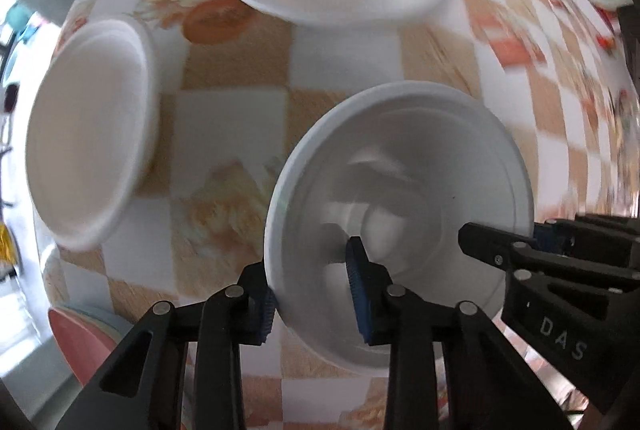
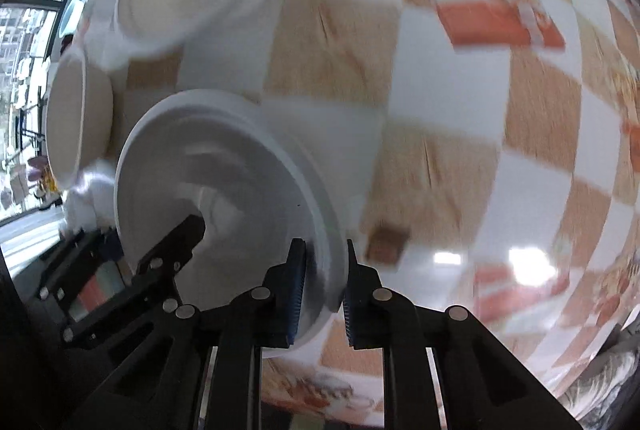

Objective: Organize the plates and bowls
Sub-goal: 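Lift the white plate with both grippers and carry it toward the pink plate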

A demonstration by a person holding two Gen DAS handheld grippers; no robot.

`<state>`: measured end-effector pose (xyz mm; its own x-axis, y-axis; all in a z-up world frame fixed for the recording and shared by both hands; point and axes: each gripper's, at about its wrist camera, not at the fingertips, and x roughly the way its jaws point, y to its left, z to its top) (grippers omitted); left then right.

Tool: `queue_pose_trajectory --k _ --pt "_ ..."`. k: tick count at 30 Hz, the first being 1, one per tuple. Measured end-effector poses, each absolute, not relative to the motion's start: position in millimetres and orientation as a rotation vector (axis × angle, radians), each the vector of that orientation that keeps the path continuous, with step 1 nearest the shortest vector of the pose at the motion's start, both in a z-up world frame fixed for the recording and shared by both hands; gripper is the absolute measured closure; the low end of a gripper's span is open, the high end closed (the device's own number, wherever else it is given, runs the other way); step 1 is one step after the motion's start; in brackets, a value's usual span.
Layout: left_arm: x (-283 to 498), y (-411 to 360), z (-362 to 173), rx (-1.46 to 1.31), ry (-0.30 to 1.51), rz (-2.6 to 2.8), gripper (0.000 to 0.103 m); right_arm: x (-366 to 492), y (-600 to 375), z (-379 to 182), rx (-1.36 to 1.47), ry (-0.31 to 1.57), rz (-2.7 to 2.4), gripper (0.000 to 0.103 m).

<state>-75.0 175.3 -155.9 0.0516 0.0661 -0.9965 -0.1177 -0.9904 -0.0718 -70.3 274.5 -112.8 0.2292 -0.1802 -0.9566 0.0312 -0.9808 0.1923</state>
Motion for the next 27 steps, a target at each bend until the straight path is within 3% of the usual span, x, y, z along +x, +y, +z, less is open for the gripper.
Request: queue_pose_trajectory --k 18,20,23,24,25,26,27 --pt "34.1 246.8 -159.9 -2.059 0.369 1.843 0.067 61.7 294.4 -149.8 2.454 -0.332 -1.799 0.084" --pt "47.7 254.2 -161.3 -2.047 0.387 1.84 0.058 57.3 305.5 -146.9 2.447 -0.34 -1.804 0.084" --pt "33.5 251.3 -163.7 -2.007 0.4 1.883 0.026 67.5 314.9 -140.3 2.418 -0.318 -1.84 0.084" --pt "30.7 250.3 -155.3 -1.991 0.402 1.898 0.024 67.6 316.9 -137.2 2.41 -0.319 -1.861 0.084" --pt "28.6 249.5 -151.9 -1.974 0.403 1.913 0.024 66.8 320.7 -134.0 2.41 -0.316 -1.88 0.08" --pt "27.0 247.0 -149.0 -1.968 0.402 1.92 0.024 66.2 325.6 -132.0 2.41 -0.315 -1.901 0.059" --pt "24.3 245.0 -147.1 -1.969 0.398 1.925 0.024 65.1 331.9 -128.2 2.396 -0.323 -1.938 0.03"
